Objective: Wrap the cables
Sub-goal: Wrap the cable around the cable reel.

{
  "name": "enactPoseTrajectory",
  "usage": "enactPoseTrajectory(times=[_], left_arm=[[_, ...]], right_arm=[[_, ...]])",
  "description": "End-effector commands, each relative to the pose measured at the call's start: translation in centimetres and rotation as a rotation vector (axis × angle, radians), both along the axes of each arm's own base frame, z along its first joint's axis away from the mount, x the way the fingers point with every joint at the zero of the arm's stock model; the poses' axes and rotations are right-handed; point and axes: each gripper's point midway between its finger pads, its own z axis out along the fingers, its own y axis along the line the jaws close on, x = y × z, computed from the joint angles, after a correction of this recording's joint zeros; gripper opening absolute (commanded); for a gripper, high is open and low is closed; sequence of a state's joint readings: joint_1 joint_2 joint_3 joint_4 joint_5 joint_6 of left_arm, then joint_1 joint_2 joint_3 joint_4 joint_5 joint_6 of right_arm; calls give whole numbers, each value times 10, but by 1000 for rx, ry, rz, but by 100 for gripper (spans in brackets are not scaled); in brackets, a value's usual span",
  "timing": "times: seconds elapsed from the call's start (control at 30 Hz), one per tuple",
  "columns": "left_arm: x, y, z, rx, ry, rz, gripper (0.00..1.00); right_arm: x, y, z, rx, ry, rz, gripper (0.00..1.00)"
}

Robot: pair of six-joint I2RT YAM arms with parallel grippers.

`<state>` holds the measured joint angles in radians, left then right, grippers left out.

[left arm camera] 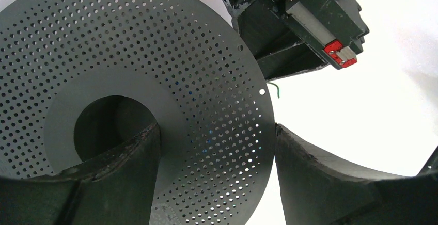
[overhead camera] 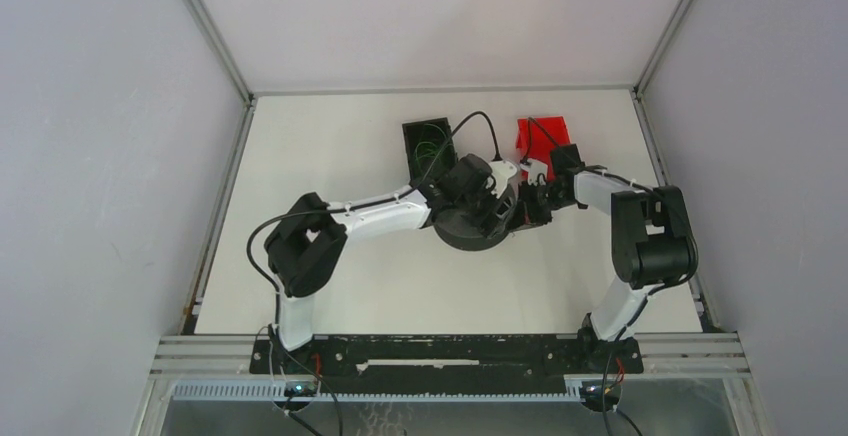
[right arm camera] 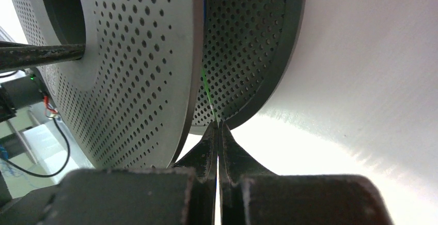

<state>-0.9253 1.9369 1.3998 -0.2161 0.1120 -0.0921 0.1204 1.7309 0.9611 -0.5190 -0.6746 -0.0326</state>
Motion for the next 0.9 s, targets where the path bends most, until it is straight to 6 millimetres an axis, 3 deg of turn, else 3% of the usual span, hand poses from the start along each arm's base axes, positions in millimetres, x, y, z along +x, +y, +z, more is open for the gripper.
enactPoseTrajectory(times=[0.0, 0.53, 0.87], left_arm=[[-5, 22, -22, 17, 141, 98, 31], [-27, 11, -34, 28, 118, 33, 31], [-27, 10, -32, 38, 42, -17, 49]], right_arm=[[0, 12, -3, 58, 68, -48, 0], [21, 9, -8, 213, 129, -240, 0], [30, 10, -10, 287, 174, -323, 0]])
